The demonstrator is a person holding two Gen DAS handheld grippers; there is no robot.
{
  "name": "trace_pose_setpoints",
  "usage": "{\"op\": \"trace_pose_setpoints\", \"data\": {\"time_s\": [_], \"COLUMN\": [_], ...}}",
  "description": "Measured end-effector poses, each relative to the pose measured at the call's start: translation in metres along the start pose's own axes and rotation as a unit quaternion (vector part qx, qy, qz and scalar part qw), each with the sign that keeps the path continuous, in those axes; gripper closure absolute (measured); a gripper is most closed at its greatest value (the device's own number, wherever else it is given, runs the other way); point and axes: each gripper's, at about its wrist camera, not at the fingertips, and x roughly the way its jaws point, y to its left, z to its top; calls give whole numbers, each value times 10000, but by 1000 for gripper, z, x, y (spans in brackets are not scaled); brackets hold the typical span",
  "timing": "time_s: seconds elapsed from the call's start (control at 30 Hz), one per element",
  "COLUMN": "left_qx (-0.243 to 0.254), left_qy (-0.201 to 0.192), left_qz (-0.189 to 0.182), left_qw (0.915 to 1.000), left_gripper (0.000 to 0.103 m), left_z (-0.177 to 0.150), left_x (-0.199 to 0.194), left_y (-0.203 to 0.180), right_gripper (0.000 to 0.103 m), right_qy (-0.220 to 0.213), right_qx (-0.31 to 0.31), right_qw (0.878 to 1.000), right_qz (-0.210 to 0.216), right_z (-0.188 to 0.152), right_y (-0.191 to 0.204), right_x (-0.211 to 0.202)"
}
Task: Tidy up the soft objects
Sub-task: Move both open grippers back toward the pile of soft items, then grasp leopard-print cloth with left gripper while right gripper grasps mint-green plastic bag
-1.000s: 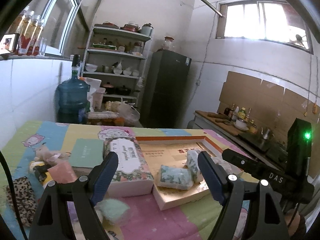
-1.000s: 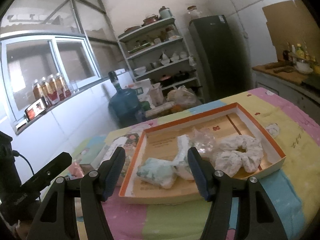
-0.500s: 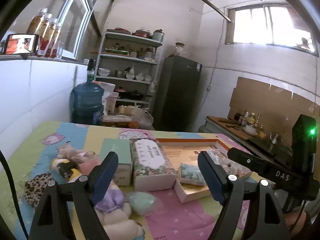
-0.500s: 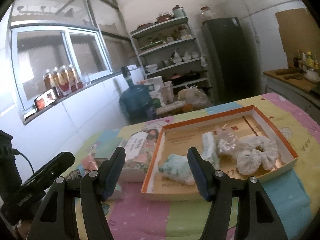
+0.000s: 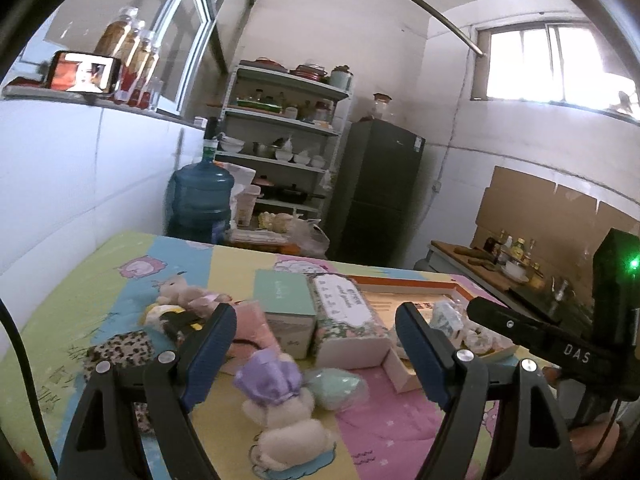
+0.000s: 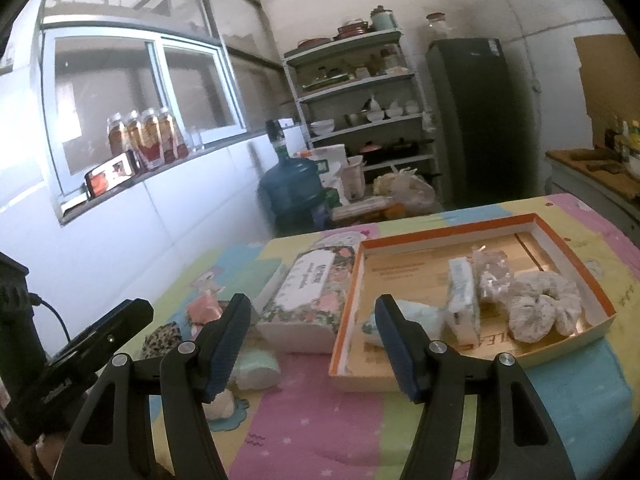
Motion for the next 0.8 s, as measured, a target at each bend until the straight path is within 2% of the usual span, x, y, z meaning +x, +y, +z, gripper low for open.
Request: {"op": "trace_pose_setpoints", "data": {"time_s": [0.47, 0.8], "left_qx": [-323, -588], "left_qy": [-71, -82], "left_qz": [343, 629], "left_qw": [9989, 9963], "left_gripper": [21, 21], "left_z": [-9, -18], "left_x": [-24, -37], "left_y": [51, 89], "right_gripper": [37, 37], "right_qy": [224, 533], "right_qx": [-257, -408], "right_qw": [9993, 9973], "right_qz": [168, 290], "right_z": [-15, -31], "right_y": [46, 70], "right_x": [15, 37]}}
